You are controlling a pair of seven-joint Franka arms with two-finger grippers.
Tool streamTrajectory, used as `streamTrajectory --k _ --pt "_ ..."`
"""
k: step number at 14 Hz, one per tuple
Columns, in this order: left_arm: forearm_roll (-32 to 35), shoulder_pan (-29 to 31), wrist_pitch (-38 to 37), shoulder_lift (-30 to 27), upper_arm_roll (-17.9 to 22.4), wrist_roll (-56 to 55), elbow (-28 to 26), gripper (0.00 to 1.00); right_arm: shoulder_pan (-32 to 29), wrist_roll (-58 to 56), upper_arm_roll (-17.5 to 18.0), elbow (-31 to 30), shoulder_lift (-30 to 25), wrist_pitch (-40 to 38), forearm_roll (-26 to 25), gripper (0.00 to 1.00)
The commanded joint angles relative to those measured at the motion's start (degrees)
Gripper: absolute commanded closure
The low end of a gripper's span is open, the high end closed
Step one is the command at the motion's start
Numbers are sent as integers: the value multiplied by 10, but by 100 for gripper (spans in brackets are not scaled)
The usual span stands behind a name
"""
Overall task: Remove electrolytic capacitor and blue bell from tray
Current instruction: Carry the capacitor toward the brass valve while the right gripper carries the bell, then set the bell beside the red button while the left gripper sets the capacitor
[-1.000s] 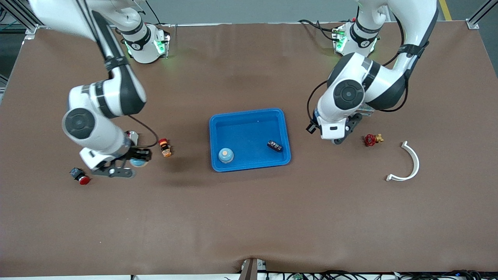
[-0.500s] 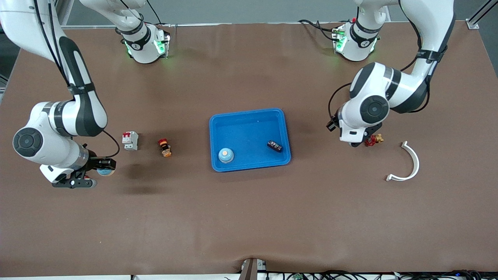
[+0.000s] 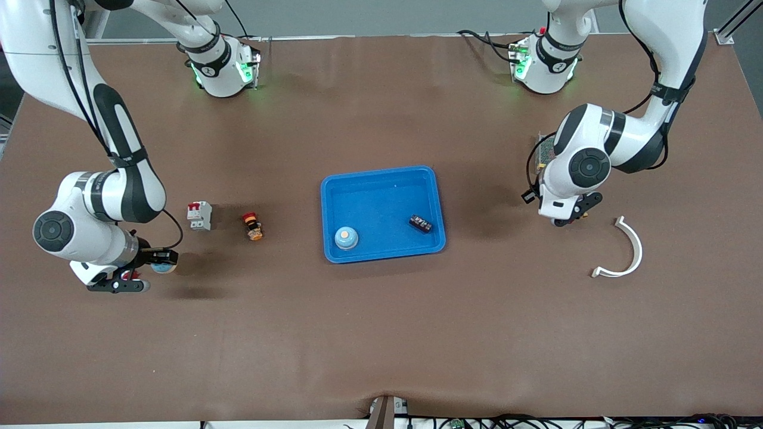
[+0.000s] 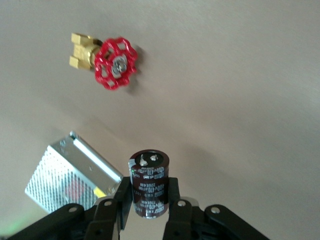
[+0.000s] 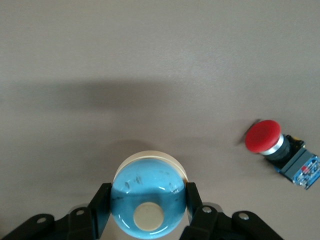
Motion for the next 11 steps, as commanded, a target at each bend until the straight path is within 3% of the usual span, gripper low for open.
streamTrajectory --k 1,5,11 --pt "30 28 40 16 -4 10 -11 100 -24 -25 10 0 6 14 -2 100" --pt "86 57 72 59 -4 9 -10 100 -34 -41 11 0 18 38 -2 100" --pt "95 69 91 81 -3 9 -9 100 -40 -51 10 0 41 70 -2 100"
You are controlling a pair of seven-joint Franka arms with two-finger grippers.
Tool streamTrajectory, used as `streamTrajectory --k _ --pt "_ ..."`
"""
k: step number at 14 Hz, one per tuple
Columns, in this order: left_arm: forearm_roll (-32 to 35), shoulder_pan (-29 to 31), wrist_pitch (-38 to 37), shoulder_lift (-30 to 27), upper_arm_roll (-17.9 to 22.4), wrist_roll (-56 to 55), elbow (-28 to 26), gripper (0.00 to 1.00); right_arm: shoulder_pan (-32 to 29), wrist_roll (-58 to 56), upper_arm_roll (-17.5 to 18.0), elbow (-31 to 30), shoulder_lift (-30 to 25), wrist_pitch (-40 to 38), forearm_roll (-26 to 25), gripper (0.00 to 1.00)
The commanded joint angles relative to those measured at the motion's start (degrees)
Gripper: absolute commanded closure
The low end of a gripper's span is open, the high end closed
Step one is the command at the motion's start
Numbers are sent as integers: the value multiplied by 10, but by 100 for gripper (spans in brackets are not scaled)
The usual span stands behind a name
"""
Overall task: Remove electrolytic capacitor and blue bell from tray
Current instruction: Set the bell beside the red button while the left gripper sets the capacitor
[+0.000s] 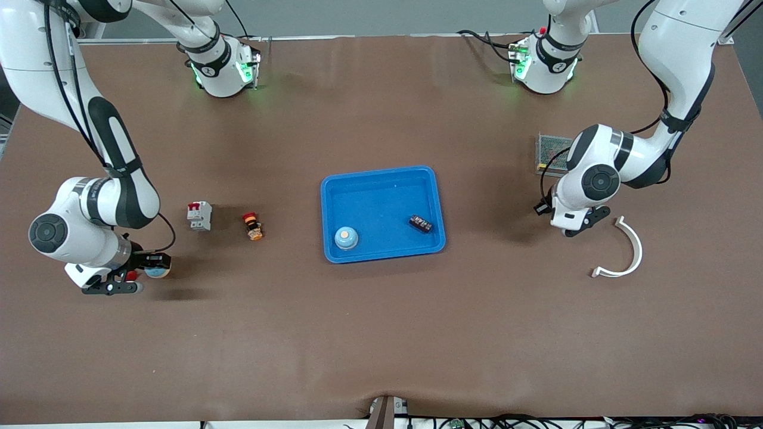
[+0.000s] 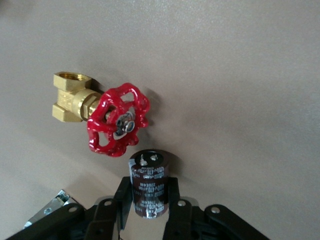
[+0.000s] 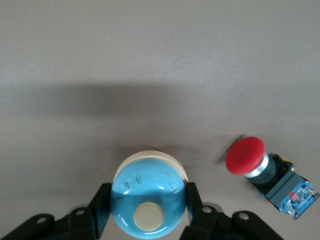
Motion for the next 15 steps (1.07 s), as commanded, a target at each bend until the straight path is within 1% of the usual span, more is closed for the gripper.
streamTrajectory --k 1,2,3,4,5,6,8,11,13,15 --pt "11 6 5 3 -3 6 0 85 -15 -9 10 0 15 25 -2 100" --pt "11 6 4 6 -3 4 2 35 -16 -9 10 0 17 31 -2 100" --pt "11 6 4 7 -3 4 4 0 -16 -8 10 0 19 32 -2 100" --pt "11 6 3 6 -3 3 5 0 -17 -7 11 0 19 32 -2 100" --pt "11 5 1 4 -4 -2 6 0 -16 -3 11 0 19 31 -2 46" --pt "11 4 -4 0 -6 -6 11 0 -18 -2 11 0 19 28 -2 0" --pt "4 2 -17 -12 -10 -16 24 0 -14 0 12 0 11 12 -1 0" --pt "2 -1 -56 -12 -52 -68 64 0 -7 23 21 1 -27 -57 7 0" --pt "-6 -1 -59 -8 -83 -128 85 0 -2 64 44 1 -47 -95 48 0" --pt "-26 -11 -59 -4 -106 -182 100 0 4 117 61 -6 -59 -104 109 0"
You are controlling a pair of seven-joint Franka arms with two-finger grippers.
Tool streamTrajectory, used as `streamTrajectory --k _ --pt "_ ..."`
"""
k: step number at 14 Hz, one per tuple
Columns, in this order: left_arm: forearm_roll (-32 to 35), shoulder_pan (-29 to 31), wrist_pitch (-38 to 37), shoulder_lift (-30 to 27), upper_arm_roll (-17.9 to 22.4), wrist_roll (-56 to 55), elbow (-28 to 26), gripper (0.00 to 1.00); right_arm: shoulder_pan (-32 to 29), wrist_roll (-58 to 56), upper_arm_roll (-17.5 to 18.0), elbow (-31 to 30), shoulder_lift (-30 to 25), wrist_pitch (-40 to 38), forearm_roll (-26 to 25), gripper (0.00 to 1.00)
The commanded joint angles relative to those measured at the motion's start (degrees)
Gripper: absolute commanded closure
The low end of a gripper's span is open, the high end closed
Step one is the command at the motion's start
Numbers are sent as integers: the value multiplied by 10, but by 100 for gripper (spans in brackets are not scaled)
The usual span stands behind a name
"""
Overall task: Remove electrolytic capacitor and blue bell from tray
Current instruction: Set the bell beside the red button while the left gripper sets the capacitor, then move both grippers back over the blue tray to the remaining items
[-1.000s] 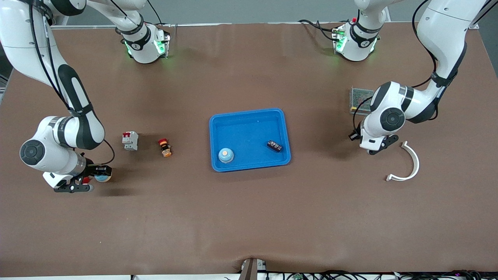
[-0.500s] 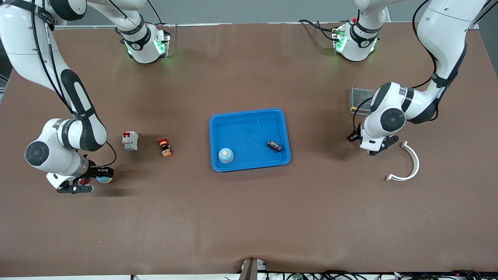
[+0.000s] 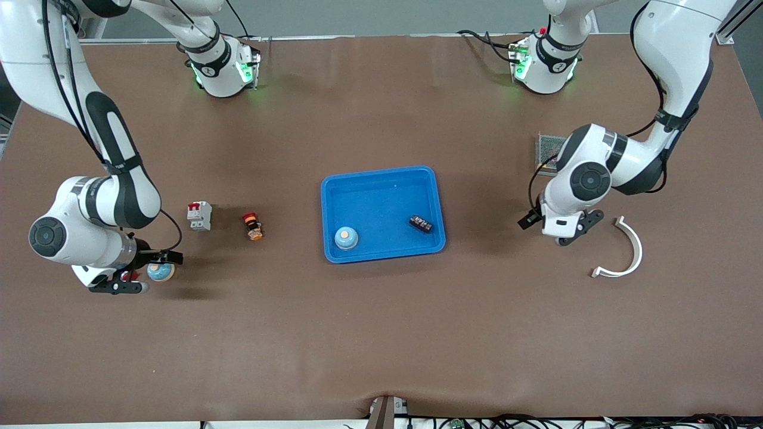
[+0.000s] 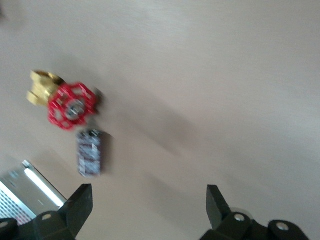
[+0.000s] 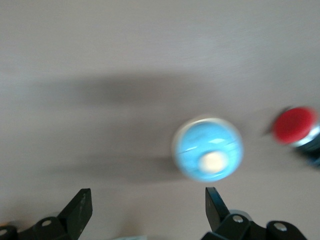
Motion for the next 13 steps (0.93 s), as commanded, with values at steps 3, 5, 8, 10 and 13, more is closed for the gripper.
streamTrajectory --k 3,5,8,10,13 --pt "-26 -54 -14 22 -23 -139 59 0 42 52 25 -25 -37 0 67 0" --pt "-28 -87 -14 60 -23 -217 100 0 88 61 25 -25 -41 14 67 0" --pt "-30 -143 -14 116 -23 -315 169 0 164 182 25 -25 -37 57 68 0" --pt "-29 -175 -14 151 -23 -352 215 0 221 250 25 -24 -33 103 68 0" --pt "-30 -221 -8 187 -20 -390 266 8 295 334 22 -21 -16 152 61 0"
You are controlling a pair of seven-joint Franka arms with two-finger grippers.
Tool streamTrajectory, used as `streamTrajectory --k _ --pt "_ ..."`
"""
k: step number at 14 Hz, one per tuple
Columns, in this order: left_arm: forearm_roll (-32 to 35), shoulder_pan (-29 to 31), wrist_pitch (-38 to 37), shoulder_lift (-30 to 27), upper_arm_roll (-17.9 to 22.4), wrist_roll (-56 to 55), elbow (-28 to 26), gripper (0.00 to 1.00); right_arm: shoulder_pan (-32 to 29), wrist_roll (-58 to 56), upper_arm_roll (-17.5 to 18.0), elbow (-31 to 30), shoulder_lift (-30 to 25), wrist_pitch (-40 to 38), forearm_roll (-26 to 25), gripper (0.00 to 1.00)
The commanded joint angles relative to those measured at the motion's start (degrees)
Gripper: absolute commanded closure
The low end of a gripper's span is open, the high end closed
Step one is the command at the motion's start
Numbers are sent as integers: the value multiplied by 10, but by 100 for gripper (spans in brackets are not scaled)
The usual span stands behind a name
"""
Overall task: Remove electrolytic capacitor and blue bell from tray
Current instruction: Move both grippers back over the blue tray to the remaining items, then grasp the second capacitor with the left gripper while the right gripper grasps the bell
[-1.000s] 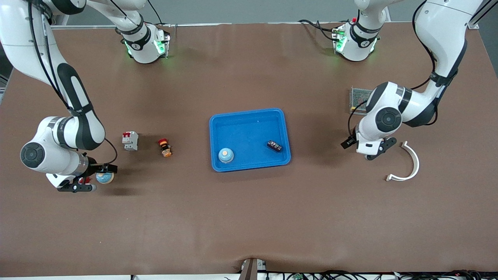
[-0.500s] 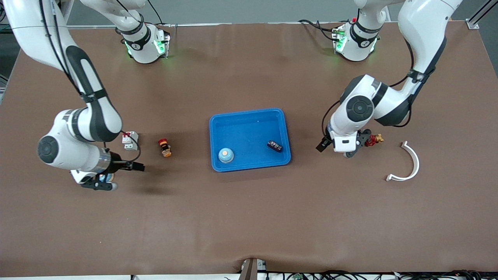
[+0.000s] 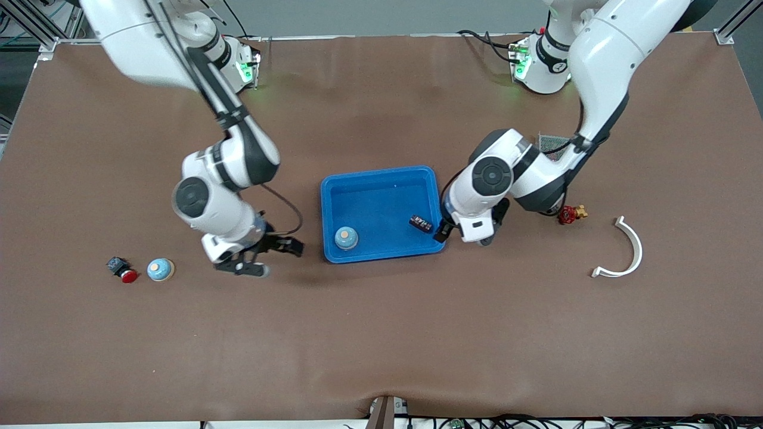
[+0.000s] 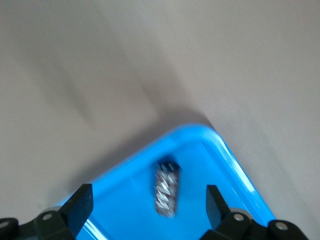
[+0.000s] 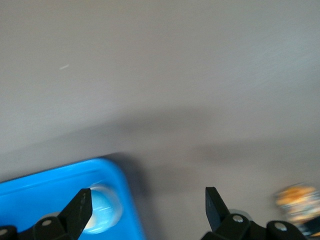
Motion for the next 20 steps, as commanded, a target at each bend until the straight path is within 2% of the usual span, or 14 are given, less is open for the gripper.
streamTrajectory --k 1,3,6,8,10,14,17,18,20 --pt "-4 -34 -7 35 3 -23 50 15 53 60 -12 -4 12 33 2 0" --pt "-2 -49 8 48 4 -26 48 26 74 79 -13 -4 24 44 1 0" --pt "1 -56 21 67 18 -31 43 29 129 144 -43 1 51 55 -38 0" --pt "10 -72 25 73 33 -32 44 32 146 185 -48 16 71 56 -62 0" --pt "10 -85 38 76 47 -32 44 34 155 197 -48 22 81 59 -63 0" --pt "12 -88 44 93 48 -31 43 41 157 200 -48 33 91 59 -64 0" --pt "12 -89 53 98 59 -31 47 59 157 200 -49 51 105 58 -65 0" --pt "12 -90 53 98 59 -31 48 69 157 200 -49 57 109 56 -65 0" --pt "12 -94 53 93 59 -27 48 100 158 200 -50 65 115 56 -66 0"
